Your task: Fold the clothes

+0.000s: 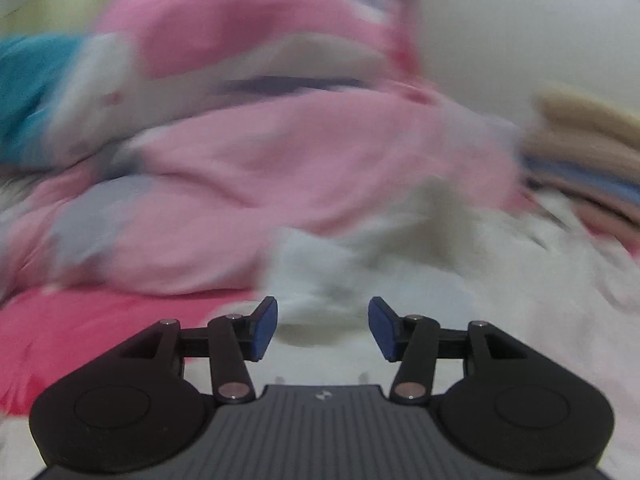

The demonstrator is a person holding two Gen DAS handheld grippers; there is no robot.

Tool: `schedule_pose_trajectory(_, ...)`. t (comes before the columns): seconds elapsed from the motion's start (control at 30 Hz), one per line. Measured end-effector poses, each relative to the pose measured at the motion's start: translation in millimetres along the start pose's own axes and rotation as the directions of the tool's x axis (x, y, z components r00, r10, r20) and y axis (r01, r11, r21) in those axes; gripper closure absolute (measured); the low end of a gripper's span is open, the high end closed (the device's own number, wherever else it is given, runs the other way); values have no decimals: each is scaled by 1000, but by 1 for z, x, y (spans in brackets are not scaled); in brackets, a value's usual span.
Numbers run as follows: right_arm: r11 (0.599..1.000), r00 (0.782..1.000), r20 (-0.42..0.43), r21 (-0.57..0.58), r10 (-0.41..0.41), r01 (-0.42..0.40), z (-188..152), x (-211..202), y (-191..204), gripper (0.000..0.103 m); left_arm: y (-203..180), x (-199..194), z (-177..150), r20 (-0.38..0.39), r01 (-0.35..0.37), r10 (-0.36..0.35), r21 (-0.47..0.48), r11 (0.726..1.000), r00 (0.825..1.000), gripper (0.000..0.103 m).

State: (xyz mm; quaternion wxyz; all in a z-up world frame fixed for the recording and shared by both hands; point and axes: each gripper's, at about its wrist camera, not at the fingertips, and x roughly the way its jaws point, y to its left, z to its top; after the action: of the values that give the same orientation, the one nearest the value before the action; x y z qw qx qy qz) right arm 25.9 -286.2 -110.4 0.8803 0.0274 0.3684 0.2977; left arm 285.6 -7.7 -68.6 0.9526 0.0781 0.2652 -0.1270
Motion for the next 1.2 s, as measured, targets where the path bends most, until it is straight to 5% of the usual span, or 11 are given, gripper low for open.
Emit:
schedule_pose_trajectory(0.13,1000,1000,3,10,-6,6,0,0,2,81,-38,37,11,-138,166,-159,39,985,978,62)
schedule_pose_trajectory(0.23,1000,1000,11,21,-8,8,-2,0,3,81,-48,78,17,-227,201,-200,-20,979,953,72)
schedule_pose_trajectory(0.5,997,999,24,80,23,-25,-4,2,-5,81,-60,135,35,-179,67,-63,18,998,982,76)
schedule_pose_trajectory(0.8,991,998,53,128,42,-48,-9,1,-10,81,-76,167,52,-118,-61,66,40,997,991,74)
schedule_pose_trajectory(0.9,991,998,57,127,36,-43,-10,0,-7,81,-72,159,57,-129,-81,84,27,996,988,54)
schedule_pose_trajectory(0.97,991,998,59,126,32,-39,-10,0,-7,81,-61,143,63,-146,-74,70,-21,997,987,31)
schedule_pose_trajectory(1.2,991,997,70,130,17,-26,-12,0,-5,81,-17,24,69,-109,-51,48,-27,998,993,15)
